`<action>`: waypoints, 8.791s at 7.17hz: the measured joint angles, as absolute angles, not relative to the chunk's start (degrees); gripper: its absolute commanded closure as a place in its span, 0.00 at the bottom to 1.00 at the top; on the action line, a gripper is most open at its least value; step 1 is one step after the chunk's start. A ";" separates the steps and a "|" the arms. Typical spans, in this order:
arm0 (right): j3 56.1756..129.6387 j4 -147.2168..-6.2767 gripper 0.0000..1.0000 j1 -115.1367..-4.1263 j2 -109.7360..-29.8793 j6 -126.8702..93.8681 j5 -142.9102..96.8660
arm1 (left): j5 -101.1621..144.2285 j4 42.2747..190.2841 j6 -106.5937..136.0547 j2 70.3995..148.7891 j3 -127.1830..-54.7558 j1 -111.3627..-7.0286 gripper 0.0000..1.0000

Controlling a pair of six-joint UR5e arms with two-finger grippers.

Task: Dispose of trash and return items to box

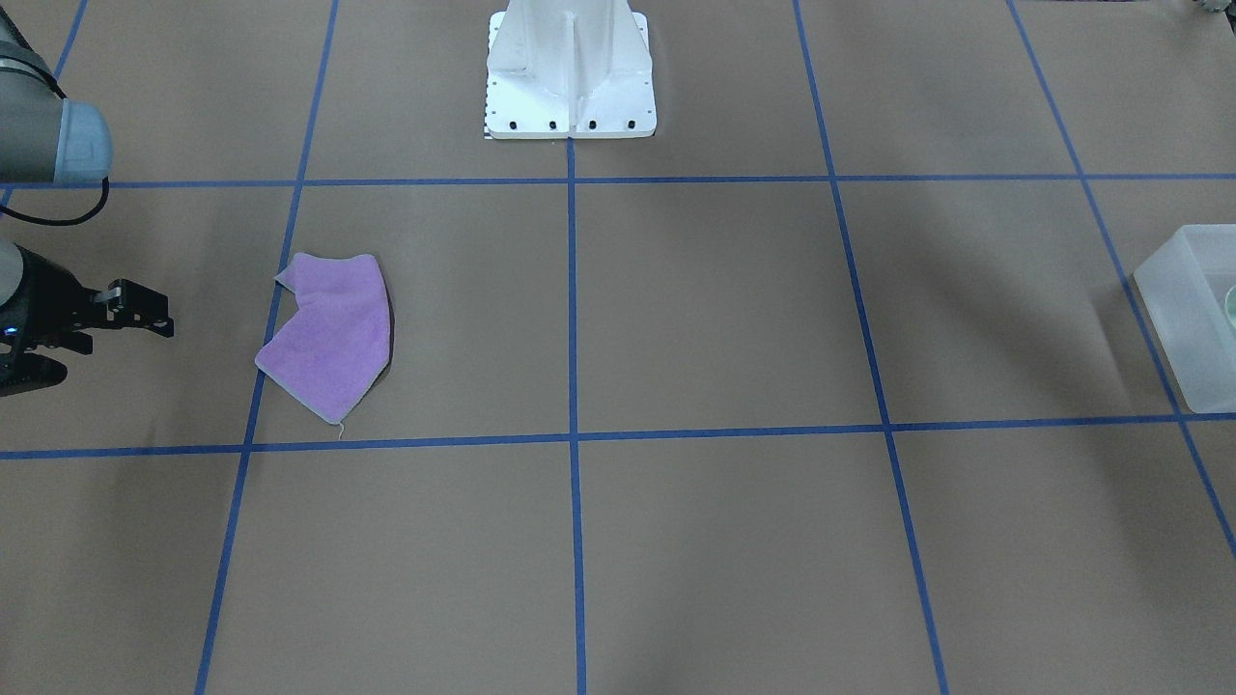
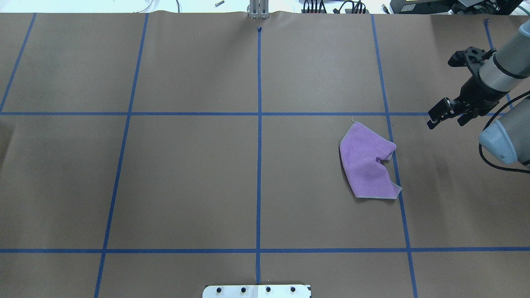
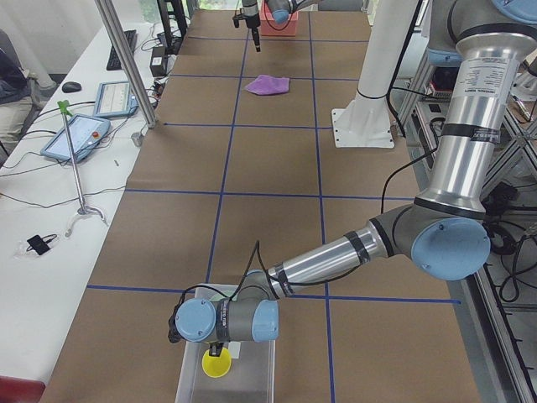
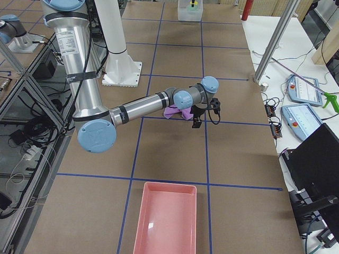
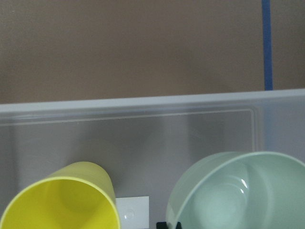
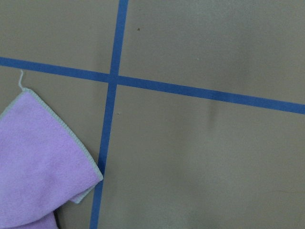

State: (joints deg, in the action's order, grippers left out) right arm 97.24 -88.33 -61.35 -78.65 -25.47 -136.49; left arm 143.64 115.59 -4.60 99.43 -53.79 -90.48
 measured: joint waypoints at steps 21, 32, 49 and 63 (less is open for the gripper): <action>100.07 -74.58 1.00 -43.76 -75.19 -74.41 -127.11 | 147.19 93.14 7.58 100.07 -83.44 -85.70 0.06; 105.36 -117.56 1.00 -104.90 -92.49 22.14 -127.06 | 142.48 93.50 30.30 101.95 -93.58 -72.36 0.04; 88.51 -92.28 0.00 -91.46 -88.94 6.03 -134.15 | 139.79 96.05 1.51 82.92 -99.89 -92.80 0.03; 90.12 -92.28 0.00 -89.72 -87.29 6.76 -132.32 | 132.99 88.87 -5.82 81.39 -101.94 -95.93 0.02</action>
